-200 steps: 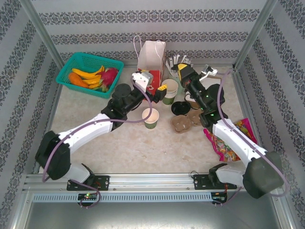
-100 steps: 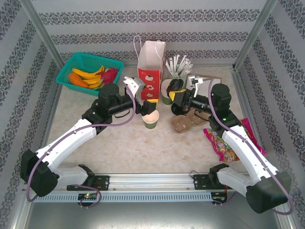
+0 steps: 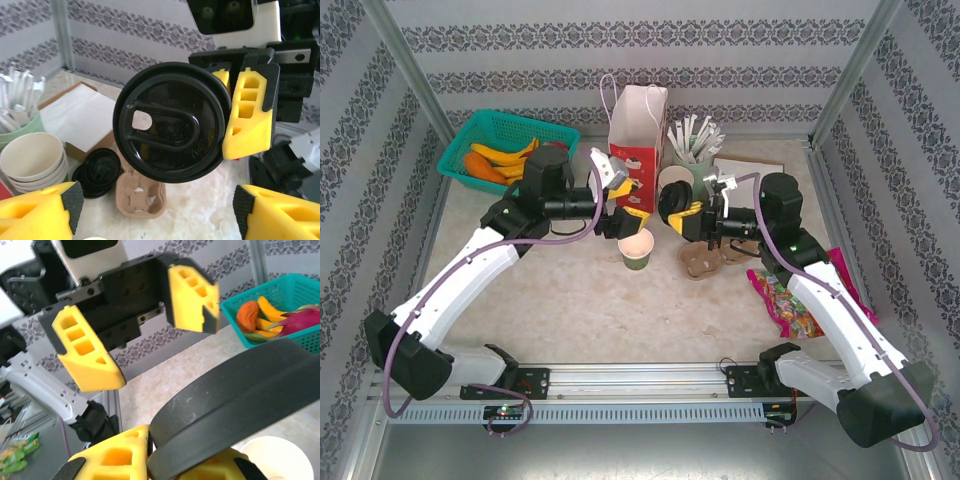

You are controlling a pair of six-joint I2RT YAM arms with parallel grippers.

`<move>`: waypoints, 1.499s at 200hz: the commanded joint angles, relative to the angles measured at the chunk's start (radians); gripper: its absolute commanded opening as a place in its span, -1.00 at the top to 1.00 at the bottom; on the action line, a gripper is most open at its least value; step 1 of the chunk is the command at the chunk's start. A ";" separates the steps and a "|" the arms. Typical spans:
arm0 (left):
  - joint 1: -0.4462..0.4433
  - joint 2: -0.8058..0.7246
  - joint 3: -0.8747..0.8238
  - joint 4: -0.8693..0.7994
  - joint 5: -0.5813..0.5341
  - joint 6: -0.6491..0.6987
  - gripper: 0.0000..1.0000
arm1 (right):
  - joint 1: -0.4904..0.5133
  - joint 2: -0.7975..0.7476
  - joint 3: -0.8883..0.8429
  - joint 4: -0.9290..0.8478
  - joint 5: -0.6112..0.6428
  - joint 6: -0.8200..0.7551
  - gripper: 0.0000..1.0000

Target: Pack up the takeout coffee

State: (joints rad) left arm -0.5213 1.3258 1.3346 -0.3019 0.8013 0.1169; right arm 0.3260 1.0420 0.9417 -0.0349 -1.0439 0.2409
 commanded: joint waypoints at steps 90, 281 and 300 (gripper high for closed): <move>0.009 0.175 0.244 -0.332 0.206 0.241 -0.21 | 0.073 -0.057 0.020 -0.135 -0.087 -0.181 1.00; 0.009 0.268 0.330 -0.443 0.343 0.354 0.76 | 0.145 -0.025 0.039 -0.167 -0.113 -0.232 1.00; 0.009 0.262 0.327 -0.449 0.340 0.367 0.98 | 0.145 -0.028 0.037 -0.170 -0.105 -0.239 1.00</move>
State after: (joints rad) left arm -0.5152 1.5826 1.6409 -0.7490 1.0962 0.4599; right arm 0.4564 1.0195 0.9562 -0.2070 -1.1248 0.0448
